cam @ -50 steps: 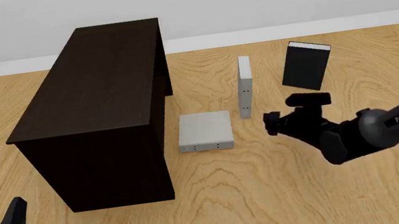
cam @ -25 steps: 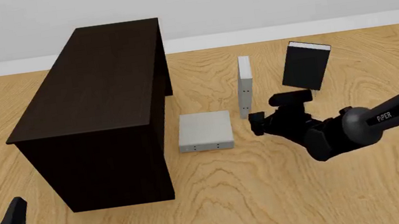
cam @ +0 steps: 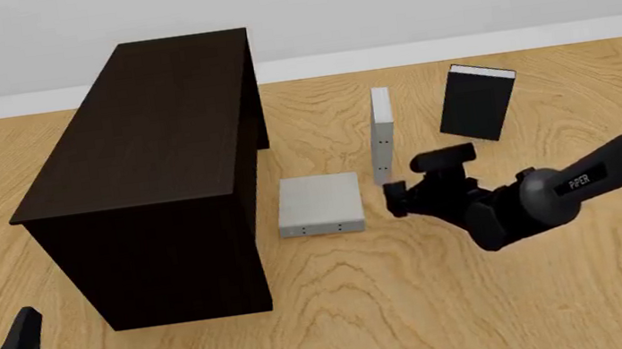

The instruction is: Pick up the book on the right and place it under the cabinet shelf.

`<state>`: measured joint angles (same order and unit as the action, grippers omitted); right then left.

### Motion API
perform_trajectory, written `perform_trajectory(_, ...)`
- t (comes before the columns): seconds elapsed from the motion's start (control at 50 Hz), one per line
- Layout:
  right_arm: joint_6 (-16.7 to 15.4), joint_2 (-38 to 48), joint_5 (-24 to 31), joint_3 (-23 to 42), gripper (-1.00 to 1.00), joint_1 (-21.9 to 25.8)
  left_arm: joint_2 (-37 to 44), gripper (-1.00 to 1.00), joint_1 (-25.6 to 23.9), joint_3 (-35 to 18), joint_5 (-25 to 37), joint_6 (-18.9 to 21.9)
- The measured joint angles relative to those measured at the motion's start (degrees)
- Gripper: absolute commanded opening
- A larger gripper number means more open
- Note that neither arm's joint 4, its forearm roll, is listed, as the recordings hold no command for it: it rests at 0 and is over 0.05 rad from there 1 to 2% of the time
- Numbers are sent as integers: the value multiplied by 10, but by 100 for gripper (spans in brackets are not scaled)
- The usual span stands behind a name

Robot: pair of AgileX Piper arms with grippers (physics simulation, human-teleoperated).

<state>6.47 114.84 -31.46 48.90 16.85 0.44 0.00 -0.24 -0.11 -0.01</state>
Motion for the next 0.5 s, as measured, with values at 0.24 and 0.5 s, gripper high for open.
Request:
perform_trajectory(0.24, -45, -5, -10, -14, 100, -4, 0, 100, 0, 0, 0, 0)
perform_trajectory(0.5, -66, -22, -14, -21, 100, 3, 0, 100, 0, 0, 0, 0)
